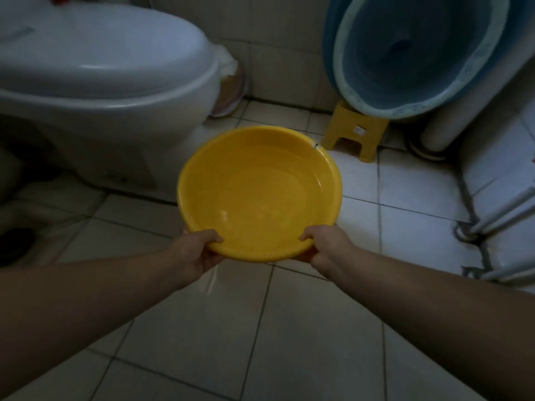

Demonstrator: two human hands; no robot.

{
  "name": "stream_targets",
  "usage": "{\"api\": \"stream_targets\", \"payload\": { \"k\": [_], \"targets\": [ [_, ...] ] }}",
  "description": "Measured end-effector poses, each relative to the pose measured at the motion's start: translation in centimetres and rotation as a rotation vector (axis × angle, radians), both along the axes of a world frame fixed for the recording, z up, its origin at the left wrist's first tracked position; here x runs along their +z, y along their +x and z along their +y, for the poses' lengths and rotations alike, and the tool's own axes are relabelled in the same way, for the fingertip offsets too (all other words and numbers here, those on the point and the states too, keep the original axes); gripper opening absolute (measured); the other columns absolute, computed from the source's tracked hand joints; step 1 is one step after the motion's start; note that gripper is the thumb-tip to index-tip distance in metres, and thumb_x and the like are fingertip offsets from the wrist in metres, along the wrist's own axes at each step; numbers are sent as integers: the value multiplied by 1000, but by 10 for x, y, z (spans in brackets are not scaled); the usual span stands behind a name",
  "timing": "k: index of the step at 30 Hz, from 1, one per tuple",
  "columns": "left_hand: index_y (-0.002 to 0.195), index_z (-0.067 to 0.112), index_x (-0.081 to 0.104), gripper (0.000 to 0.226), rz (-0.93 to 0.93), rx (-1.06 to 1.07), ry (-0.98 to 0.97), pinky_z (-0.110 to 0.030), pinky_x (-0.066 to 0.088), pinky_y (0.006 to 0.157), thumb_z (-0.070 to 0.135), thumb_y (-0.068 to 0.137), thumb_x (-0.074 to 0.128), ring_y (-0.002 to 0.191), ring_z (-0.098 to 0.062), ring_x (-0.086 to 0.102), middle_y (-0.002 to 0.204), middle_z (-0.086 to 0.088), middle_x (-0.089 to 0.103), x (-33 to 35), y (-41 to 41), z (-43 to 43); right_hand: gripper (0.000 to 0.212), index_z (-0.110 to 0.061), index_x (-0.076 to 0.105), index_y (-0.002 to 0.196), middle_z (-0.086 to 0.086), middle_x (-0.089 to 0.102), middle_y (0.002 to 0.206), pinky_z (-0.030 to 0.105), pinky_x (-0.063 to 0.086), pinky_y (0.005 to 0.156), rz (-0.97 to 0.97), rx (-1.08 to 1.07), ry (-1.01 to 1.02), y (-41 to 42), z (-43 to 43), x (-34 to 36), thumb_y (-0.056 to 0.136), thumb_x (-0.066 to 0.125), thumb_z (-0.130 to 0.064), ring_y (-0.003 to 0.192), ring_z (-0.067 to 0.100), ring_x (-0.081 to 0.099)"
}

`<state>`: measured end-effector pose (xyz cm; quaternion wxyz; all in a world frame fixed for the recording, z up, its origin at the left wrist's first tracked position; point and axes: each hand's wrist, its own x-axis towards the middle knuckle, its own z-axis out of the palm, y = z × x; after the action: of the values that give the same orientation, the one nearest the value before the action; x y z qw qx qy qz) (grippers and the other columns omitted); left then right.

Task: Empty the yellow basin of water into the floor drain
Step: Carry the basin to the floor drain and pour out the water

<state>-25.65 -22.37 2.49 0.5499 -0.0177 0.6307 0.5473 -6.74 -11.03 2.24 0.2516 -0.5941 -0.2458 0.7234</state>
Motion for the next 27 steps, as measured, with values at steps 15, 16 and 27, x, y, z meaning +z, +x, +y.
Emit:
{"api": "stream_targets", "payload": {
  "k": [15, 16, 27],
  "targets": [
    [124, 29, 42, 56, -79, 277, 9, -24, 55, 40, -7, 83, 55, 73, -24, 62, 95, -7, 61, -21, -128, -150, 65, -22, 35, 133, 15, 44, 101, 52, 50, 50, -95, 364, -19, -160, -98, 3, 80, 46, 15, 75, 41, 48],
    [121, 30, 43, 55, -91, 301, 24, -25, 55, 39, -7, 82, 55, 74, -24, 62, 95, -7, 61, -24, -137, -159, 66, -23, 35, 134, 15, 43, 102, 51, 49, 49, -100, 385, -12, -172, -103, 3, 80, 46, 15, 74, 40, 48],
    [124, 29, 43, 56, -92, 477, 203, -29, 59, 48, -7, 82, 55, 84, -27, 63, 104, -7, 61, -36, -229, -216, 69, -20, 32, 138, 19, 41, 121, 54, 50, 52, -129, 521, 68, -294, -139, 9, 80, 45, 15, 81, 43, 47]
  ]
}}
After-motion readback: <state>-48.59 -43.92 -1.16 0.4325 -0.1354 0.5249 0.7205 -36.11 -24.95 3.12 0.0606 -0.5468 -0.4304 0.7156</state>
